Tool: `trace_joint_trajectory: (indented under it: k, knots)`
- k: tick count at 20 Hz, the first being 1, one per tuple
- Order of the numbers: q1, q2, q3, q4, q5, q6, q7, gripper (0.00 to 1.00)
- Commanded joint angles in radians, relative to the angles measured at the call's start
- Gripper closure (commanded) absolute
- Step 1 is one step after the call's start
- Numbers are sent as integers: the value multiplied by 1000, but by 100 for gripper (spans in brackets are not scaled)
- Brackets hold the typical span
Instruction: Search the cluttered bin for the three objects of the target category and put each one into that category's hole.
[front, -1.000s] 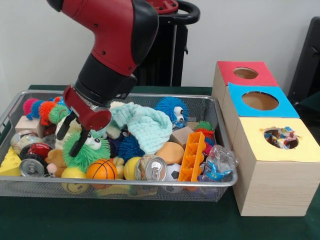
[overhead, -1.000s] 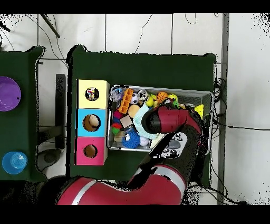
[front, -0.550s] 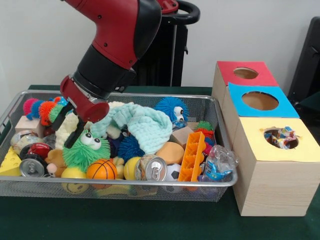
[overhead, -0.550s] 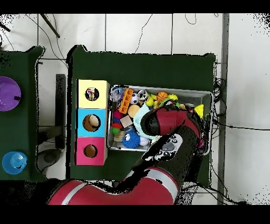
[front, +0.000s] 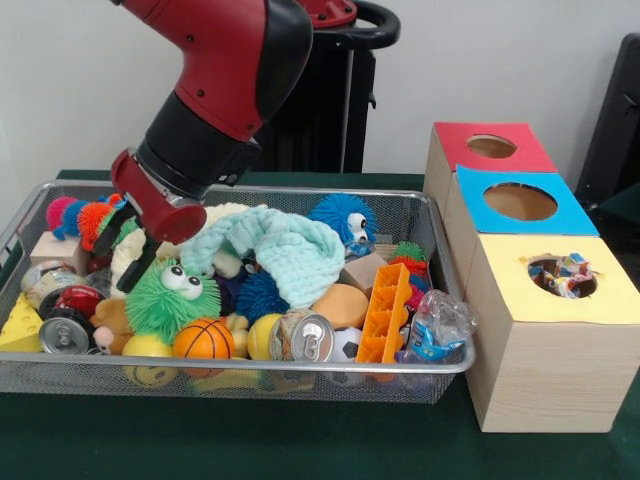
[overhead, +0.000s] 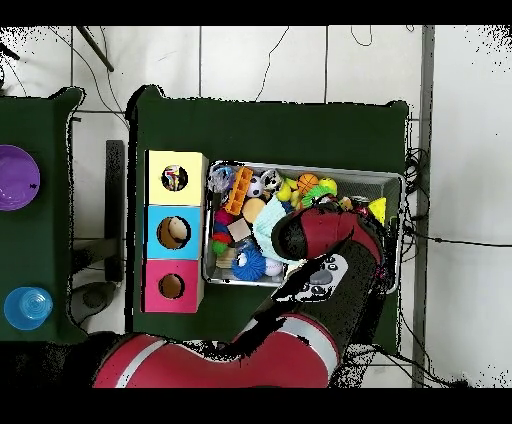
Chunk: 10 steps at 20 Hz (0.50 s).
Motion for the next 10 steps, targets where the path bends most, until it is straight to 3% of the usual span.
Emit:
trace_joint_trajectory:
  k: [1, 10]
  knots:
    - [-53, 65, 131, 54, -36, 34, -30, 0]
    - [-65, 130, 164, 75, -23, -13, 4, 0]
